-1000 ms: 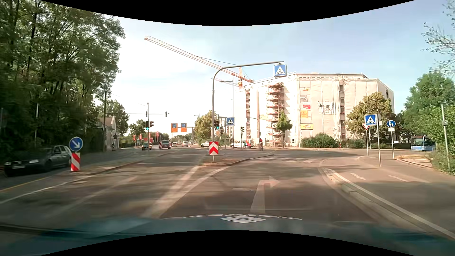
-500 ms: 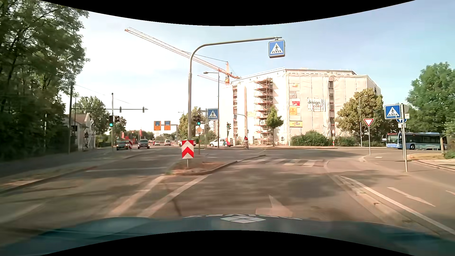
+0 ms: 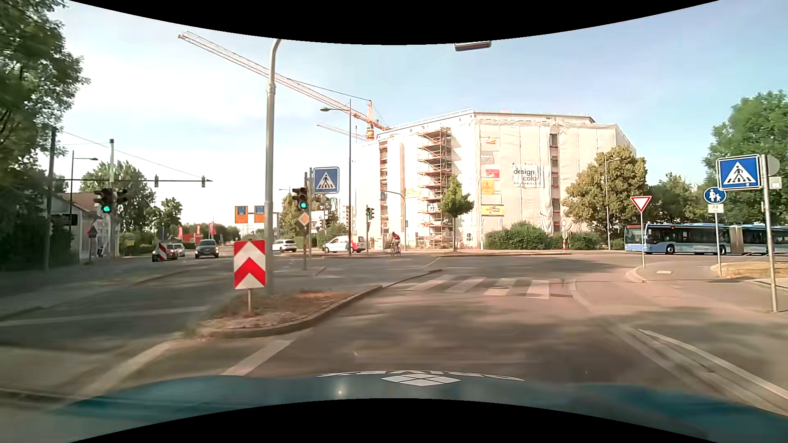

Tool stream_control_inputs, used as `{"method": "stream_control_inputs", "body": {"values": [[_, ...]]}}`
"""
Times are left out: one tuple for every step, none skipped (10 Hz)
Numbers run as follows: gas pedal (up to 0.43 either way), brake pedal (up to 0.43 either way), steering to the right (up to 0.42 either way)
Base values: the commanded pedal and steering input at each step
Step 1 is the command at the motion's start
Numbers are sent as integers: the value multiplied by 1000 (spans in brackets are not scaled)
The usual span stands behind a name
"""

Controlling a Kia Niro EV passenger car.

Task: Follow the waypoints while adhering to traffic rules and regulations

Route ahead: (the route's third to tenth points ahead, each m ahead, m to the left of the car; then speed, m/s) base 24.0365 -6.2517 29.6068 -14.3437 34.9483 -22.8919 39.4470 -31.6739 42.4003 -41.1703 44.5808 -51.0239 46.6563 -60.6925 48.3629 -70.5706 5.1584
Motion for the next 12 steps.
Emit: {"method": "stream_control_inputs", "body": {"values": [[0,238,100],[0,232,100],[0,226,101],[0,226,103],[0,226,107],[0,213,114],[0,201,115],[0,201,115],[0,201,115],[0,220,114],[0,220,114],[0,220,115]]}}
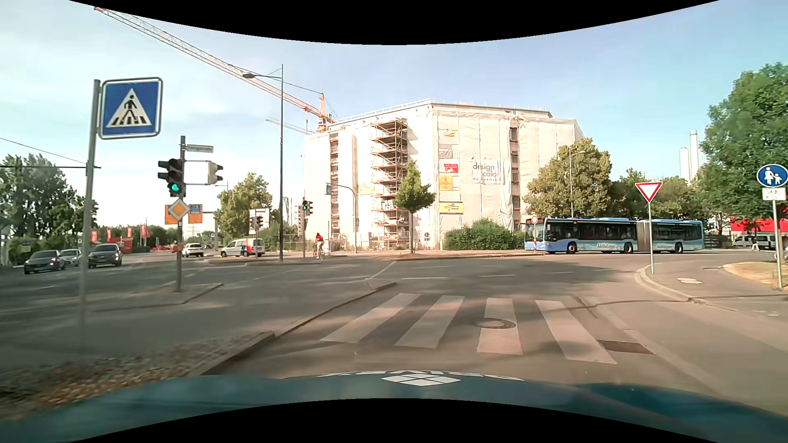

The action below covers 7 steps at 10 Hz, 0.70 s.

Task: Follow the waypoints while adhering to traffic rules and regulations

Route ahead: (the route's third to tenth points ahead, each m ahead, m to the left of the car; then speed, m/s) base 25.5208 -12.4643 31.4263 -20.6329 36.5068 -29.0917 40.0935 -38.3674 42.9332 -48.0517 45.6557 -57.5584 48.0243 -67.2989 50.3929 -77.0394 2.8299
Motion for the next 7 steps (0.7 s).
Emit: {"method": "stream_control_inputs", "body": {"values": [[0,226,114],[0,232,114],[0,232,114],[0,232,114],[0,232,114],[0,226,112],[0,207,110]]}}
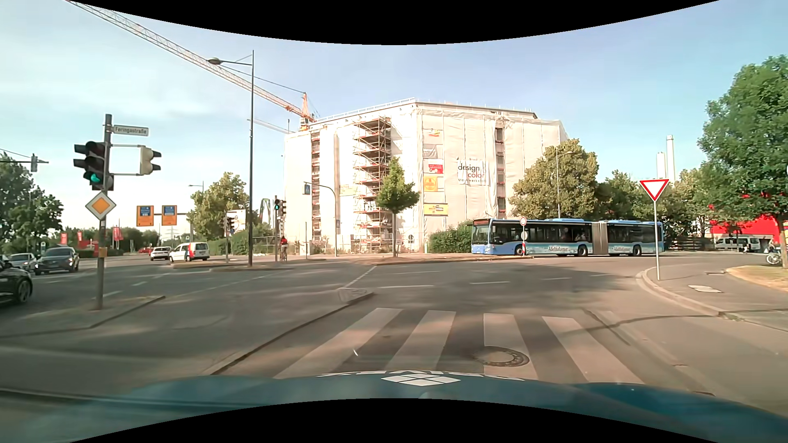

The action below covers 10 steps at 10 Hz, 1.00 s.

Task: Follow the waypoints while adhering to traffic rules and regulations

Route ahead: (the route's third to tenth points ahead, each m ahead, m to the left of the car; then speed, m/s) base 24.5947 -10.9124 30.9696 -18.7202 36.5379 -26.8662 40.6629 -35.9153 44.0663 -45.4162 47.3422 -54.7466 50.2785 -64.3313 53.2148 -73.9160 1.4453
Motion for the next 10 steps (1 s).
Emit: {"method": "stream_control_inputs", "body": {"values": [[0,201,102],[0,201,95],[0,201,87],[0,195,83],[0,183,80],[0,183,77],[0,183,76],[0,177,76],[0,177,76],[0,183,76]]}}
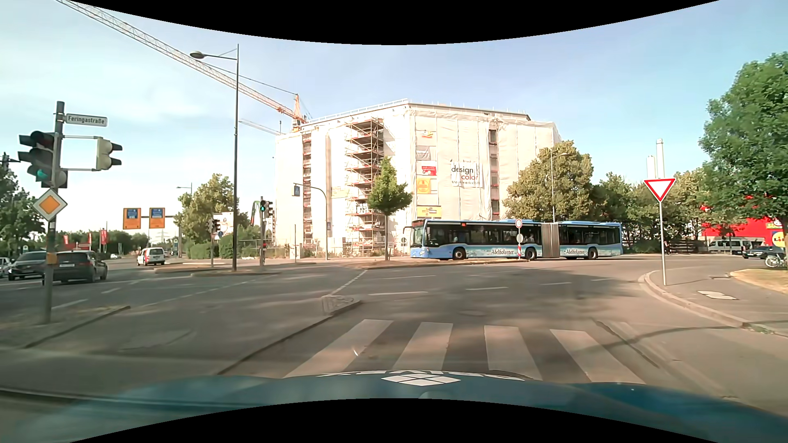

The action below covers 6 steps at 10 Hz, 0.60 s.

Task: Follow the waypoints while adhering to traffic rules and regulations

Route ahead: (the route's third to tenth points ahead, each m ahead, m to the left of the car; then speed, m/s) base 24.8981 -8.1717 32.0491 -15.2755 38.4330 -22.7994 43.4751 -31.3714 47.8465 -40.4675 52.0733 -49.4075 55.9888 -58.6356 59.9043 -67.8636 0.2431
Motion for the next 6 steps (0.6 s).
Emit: {"method": "stream_control_inputs", "body": {"values": [[0,183,76],[0,183,77],[0,195,78],[0,201,79],[0,201,79],[0,201,79]]}}
